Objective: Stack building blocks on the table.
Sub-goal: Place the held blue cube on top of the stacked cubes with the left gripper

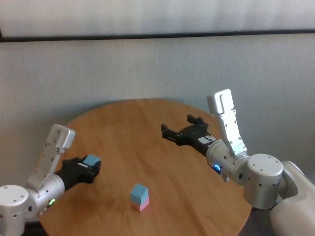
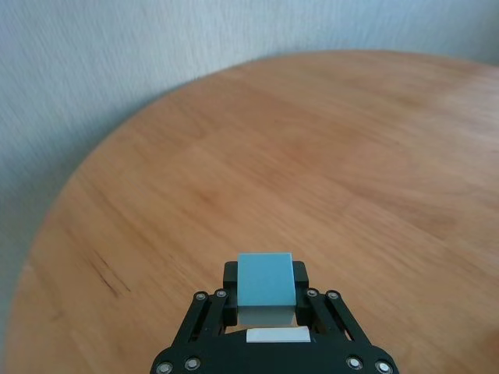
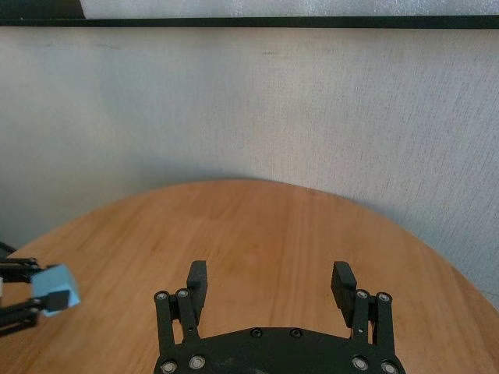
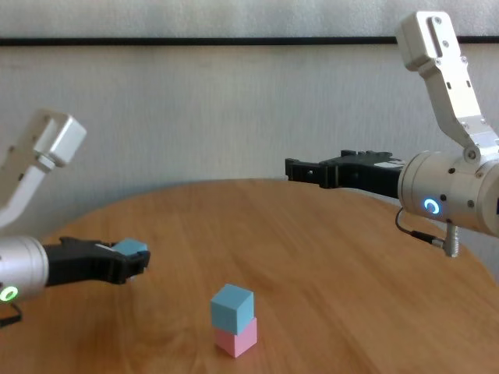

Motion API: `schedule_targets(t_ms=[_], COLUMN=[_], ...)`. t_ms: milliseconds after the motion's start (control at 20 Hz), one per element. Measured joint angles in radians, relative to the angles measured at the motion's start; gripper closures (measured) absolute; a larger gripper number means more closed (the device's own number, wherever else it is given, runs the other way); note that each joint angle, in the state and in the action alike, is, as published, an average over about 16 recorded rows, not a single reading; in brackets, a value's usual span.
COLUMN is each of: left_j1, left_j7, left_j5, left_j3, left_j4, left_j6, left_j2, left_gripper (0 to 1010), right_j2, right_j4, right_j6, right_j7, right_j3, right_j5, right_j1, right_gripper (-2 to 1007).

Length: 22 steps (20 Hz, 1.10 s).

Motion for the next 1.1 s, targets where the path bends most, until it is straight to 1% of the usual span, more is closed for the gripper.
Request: schedule_targets(t_ms=[150,250,400,550,650,800,950,1100], left_j1=[0.033,0.056,0.091,0.122,0.139,0.157,0.166,0.166], left_j7=[-0.02,-0.039,-0.078,-0.126,-0.162,-0.215,-0.258,-0.286], left_j5=[-0.018,-0.035,-0.066,-0.099,-0.12,-0.148,-0.166,-0.173], left_j3=[-0.005,-0.009,-0.013,-0.011,-0.005,0.01,0.032,0.059], left_j4=[-0.067,-0.118,-0.196,-0.269,-0.312,-0.363,-0.397,-0.41], left_j6=[0.009,0.014,0.022,0.028,0.032,0.037,0.039,0.039], left_j2=[0.024,0.041,0.067,0.093,0.111,0.133,0.152,0.164], left_gripper=[614,614,614,614,614,614,614,614], right_j2=[0.0,0.0,0.0,0.0,0.0,0.0,0.0,0.0], right_j4=[0.0,0.0,0.0,0.0,0.0,0.0,0.0,0.0], right_j6=[0.0,0.0,0.0,0.0,0.0,0.0,0.0,0.0], right_j7=[0.0,0.0,0.0,0.0,0.0,0.0,0.0,0.0], right_j3=[0.0,0.0,0.0,0.0,0.0,0.0,0.0,0.0], right_j5=[0.0,0.0,0.0,0.0,0.0,0.0,0.0,0.0], right_j1=[0.0,0.0,0.0,0.0,0.0,0.0,0.0,0.0], right_gripper=[0,0,0,0,0,0,0,0])
